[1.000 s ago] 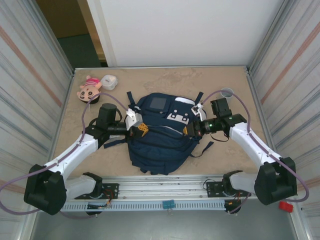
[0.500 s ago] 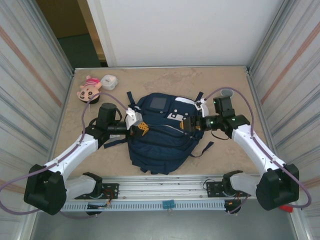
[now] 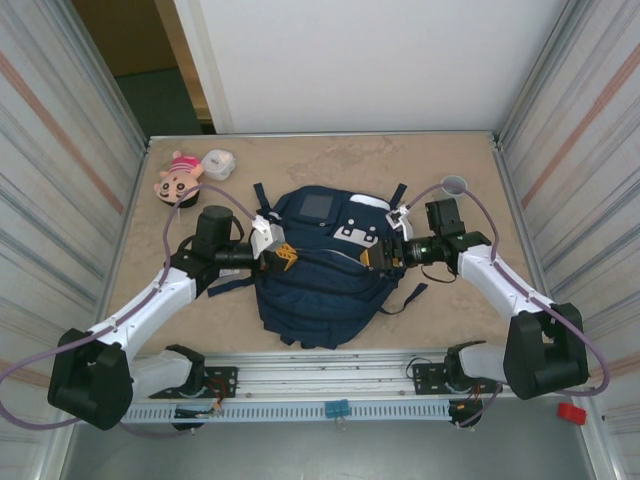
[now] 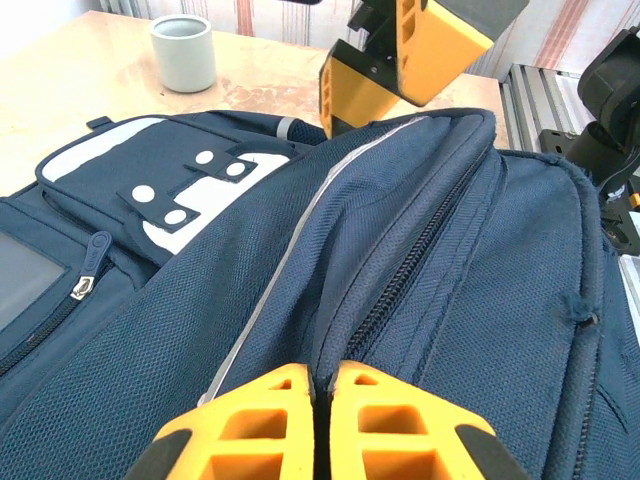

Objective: Pack books, pencil case, and school supplies into a backpack

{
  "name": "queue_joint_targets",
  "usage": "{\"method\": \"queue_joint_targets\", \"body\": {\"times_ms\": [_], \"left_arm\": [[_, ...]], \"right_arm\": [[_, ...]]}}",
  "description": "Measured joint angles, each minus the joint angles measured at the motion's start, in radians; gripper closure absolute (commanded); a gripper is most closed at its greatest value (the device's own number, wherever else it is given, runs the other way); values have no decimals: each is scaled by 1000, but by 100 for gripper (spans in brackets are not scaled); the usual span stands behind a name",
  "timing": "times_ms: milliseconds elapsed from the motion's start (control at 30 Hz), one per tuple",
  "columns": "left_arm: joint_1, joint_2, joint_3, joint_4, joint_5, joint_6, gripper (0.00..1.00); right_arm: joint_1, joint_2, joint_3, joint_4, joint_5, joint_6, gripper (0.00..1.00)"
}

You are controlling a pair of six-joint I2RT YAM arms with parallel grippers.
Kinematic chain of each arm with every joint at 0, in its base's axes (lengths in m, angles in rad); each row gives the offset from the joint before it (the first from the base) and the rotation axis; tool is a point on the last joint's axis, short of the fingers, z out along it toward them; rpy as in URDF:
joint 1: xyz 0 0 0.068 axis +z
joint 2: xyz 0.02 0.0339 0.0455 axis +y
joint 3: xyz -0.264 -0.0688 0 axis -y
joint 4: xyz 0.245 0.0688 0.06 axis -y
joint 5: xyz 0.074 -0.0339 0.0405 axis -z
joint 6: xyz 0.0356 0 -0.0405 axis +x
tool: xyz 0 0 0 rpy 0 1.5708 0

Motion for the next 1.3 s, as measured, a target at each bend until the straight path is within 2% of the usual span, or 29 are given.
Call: {"method": "queue_joint_targets", "body": {"times_ms": [200, 400, 500, 567, 700, 900, 1067, 1300], "left_arm": [[0, 2, 0, 0, 1, 0, 99], [0, 3, 0, -1, 1, 0, 99], [0, 3, 0, -1, 3, 0, 99], [0, 3, 0, -1, 4, 0, 99], [0, 3, 0, -1, 3, 0, 99], [0, 3, 0, -1, -2, 0, 100], [0, 3, 0, -1, -15, 0, 100], [6, 2, 0, 1, -40, 0, 100]], "right_arm": [[43, 0, 41, -123, 3, -53, 51], [46, -4, 67, -185, 29, -61, 65], [46, -13, 74, -203, 46, -61, 64], [47, -17, 80, -214, 53, -62, 54], [58, -19, 82, -220, 84, -61, 57], [74, 1, 107, -212, 102, 3, 73], [86, 2, 121, -189, 122, 141, 85], [103, 3, 177, -199, 177, 360, 88]]}}
